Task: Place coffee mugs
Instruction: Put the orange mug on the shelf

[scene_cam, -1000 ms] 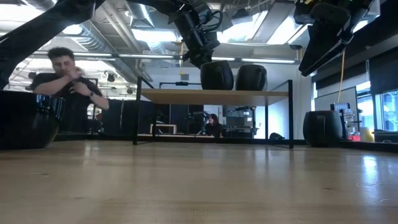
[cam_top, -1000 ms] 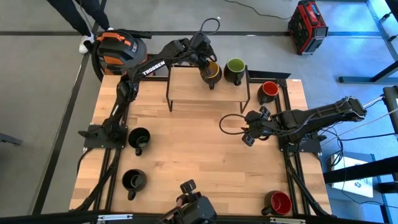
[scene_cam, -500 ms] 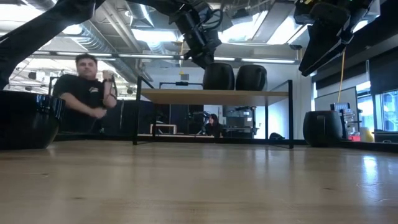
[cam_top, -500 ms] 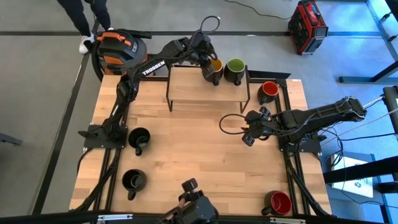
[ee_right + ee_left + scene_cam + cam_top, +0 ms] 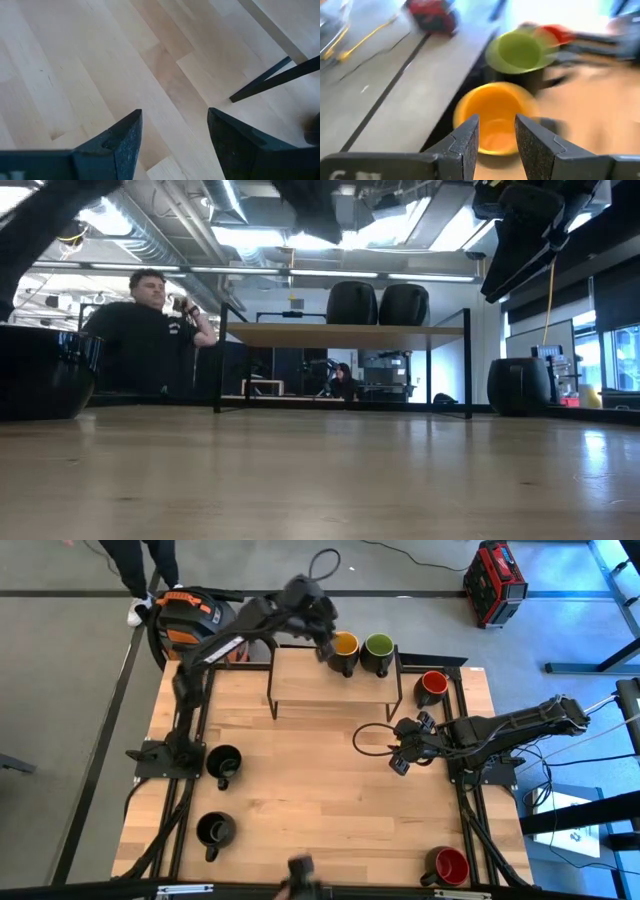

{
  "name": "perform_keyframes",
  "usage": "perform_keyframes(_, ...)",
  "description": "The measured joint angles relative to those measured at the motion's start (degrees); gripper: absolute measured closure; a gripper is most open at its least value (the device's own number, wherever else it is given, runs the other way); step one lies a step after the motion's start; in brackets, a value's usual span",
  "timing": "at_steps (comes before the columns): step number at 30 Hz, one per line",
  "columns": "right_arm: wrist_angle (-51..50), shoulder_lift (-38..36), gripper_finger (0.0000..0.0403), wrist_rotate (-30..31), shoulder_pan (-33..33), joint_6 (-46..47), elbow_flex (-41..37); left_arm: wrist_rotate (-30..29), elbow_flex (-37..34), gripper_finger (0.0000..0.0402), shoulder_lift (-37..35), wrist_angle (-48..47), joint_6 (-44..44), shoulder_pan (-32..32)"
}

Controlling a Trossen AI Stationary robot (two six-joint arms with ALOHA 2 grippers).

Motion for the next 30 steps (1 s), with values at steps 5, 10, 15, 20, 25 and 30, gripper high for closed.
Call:
perform_keyframes(5,1.62,-0.02,0.0189,0.00,0.00,-2.41,0.00,8.38,-0.45,0.0282,-5.72,-10.36,1.31,-6.18)
perform_keyframes(10,5.56,-0.04,0.0189,0.35,0.00,-5.60,0.00,7.86,-10.21,0.0282,-12.58,-13.27,-2.47,-14.00)
perform_keyframes(15,7.67,-0.04,0.0189,0.57,0.00,-5.66,0.00,1.14,-32.13,0.0282,-24.87,-1.52,-9.39,-19.52)
perform_keyframes(20,9.22,-0.04,0.0189,-0.91,-0.01,-5.65,0.00,-2.24,-52.35,0.0282,-37.97,12.33,-15.19,-22.99)
perform_keyframes(25,9.52,-0.04,0.0189,-1.88,-0.01,-5.64,1.55,-3.65,-63.00,0.0282,-47.64,15.00,-19.37,-24.38)
perform_keyframes(30,1.01,-0.02,0.0189,1.45,-0.13,-3.48,7.88,-3.57,-70.07,0.0282,-54.93,14.69,-22.96,-26.12)
